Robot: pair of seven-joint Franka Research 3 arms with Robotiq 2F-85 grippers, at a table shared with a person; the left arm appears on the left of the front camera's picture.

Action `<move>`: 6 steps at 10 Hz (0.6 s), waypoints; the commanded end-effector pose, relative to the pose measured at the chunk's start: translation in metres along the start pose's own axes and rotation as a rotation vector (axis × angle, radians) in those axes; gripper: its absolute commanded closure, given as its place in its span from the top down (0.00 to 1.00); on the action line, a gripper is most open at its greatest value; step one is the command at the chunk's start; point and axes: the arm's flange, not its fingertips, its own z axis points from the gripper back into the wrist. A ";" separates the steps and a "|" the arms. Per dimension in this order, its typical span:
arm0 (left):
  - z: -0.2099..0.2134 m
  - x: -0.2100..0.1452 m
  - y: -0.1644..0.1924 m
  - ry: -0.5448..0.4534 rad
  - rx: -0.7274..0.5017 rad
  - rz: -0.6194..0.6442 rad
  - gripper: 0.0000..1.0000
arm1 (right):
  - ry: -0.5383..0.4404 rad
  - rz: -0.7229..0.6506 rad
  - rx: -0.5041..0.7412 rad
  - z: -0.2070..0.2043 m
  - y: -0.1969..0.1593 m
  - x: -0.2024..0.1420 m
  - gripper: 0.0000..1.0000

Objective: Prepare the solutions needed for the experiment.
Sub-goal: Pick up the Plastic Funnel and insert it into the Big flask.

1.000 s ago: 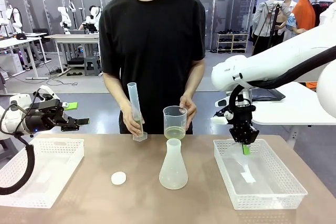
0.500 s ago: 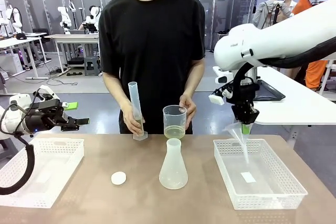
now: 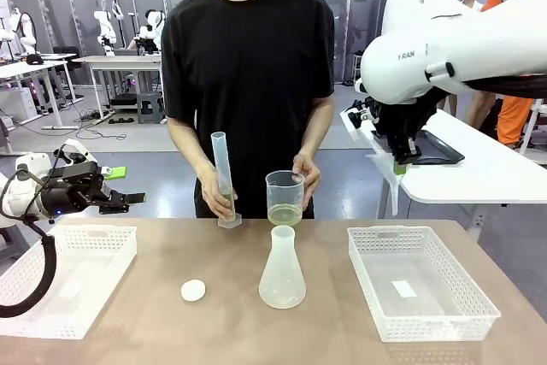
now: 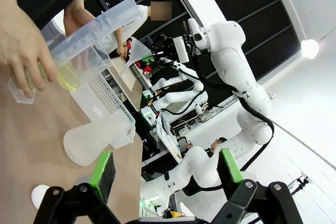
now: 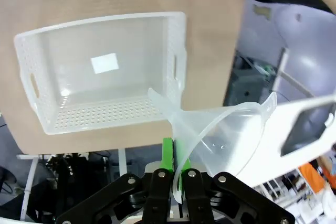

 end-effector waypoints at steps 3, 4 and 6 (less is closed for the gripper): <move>-0.001 -0.002 -0.001 0.012 0.018 -0.006 1.00 | 0.062 -0.069 -0.094 0.001 0.033 0.014 0.00; -0.001 -0.002 -0.001 0.012 0.018 -0.006 1.00 | 0.044 -0.033 -0.068 0.010 0.019 0.005 0.00; -0.001 -0.002 -0.001 0.012 0.018 -0.006 1.00 | 0.044 -0.033 -0.068 0.010 0.019 0.005 0.00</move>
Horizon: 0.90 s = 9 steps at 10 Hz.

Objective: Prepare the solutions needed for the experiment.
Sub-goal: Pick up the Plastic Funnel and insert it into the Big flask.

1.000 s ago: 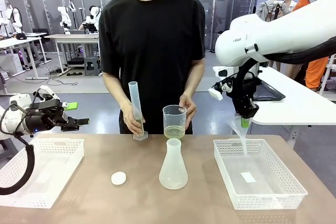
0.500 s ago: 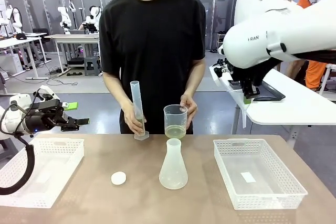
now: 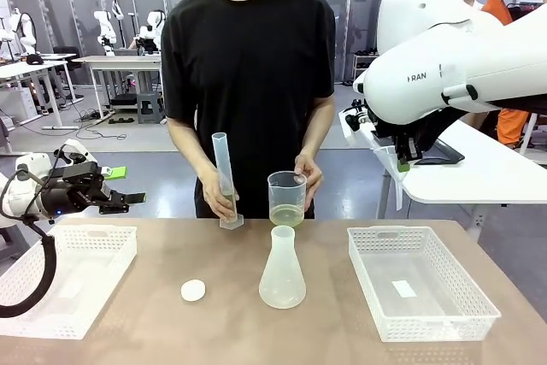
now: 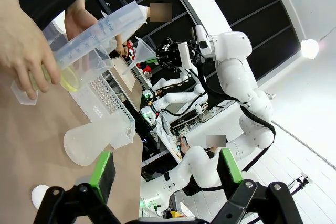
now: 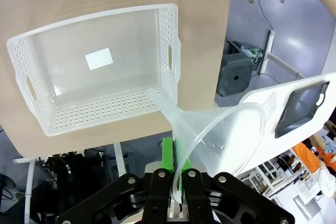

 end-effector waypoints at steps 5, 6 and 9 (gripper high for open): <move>-0.001 -0.002 -0.001 0.012 0.018 -0.006 1.00 | -0.035 0.065 -0.069 0.001 0.006 0.023 0.04; -0.001 -0.002 -0.001 0.012 0.018 -0.006 1.00 | -0.066 0.104 -0.101 0.007 0.013 0.035 0.04; -0.001 -0.002 -0.001 0.012 0.018 -0.006 1.00 | -0.164 0.263 -0.206 0.028 0.034 0.072 0.04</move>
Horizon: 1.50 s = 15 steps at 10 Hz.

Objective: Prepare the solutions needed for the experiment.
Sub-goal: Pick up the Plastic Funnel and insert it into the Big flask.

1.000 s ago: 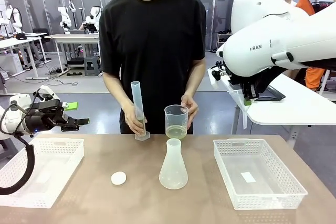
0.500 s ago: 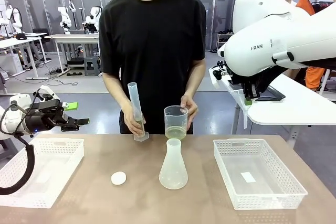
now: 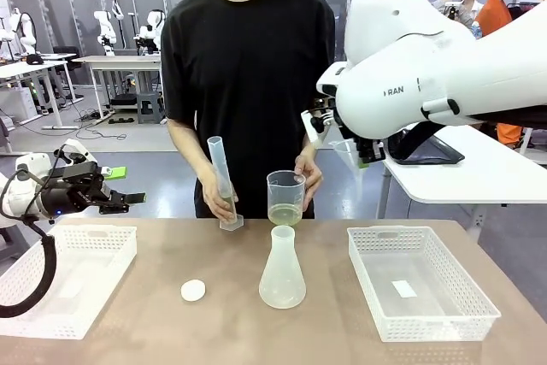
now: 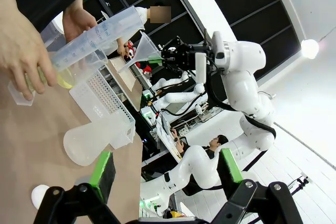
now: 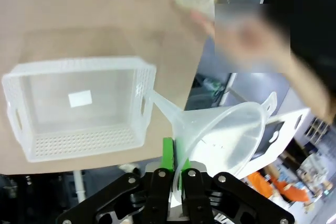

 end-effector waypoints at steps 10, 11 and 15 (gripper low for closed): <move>0.000 -0.002 -0.001 0.012 0.018 -0.006 1.00 | -0.291 0.376 -0.186 0.044 0.054 0.062 0.04; 0.000 -0.002 -0.001 0.012 0.018 -0.006 1.00 | -0.340 0.406 -0.183 0.045 0.054 0.061 0.04; 0.000 -0.002 -0.001 0.012 0.018 -0.006 1.00 | -0.236 0.354 -0.173 0.042 0.050 0.073 0.04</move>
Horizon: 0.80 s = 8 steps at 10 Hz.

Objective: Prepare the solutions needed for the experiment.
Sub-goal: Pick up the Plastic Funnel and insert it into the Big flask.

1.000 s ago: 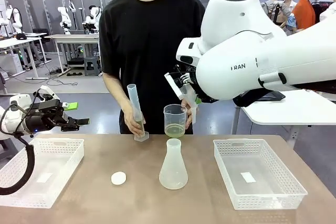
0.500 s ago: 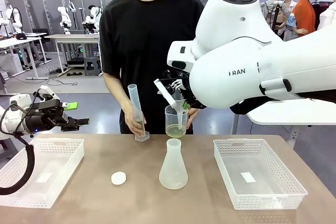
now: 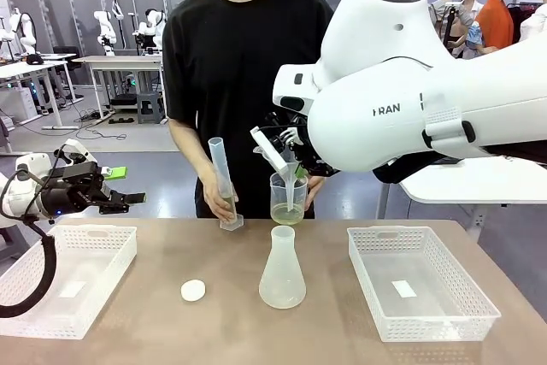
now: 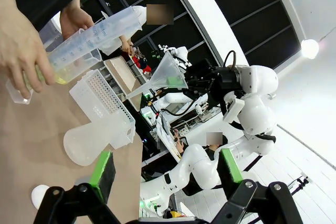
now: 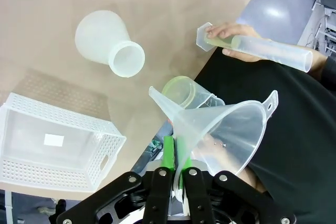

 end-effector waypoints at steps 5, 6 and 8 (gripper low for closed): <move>-0.001 -0.002 -0.001 0.013 0.018 -0.006 1.00 | -0.082 0.069 -0.025 0.006 0.015 0.024 0.04; -0.001 -0.002 -0.001 0.013 0.018 -0.006 1.00 | -0.075 0.075 -0.024 0.008 0.019 0.029 0.04; -0.001 -0.002 -0.001 0.013 0.018 -0.006 1.00 | -0.062 0.066 -0.023 0.010 0.028 0.032 0.04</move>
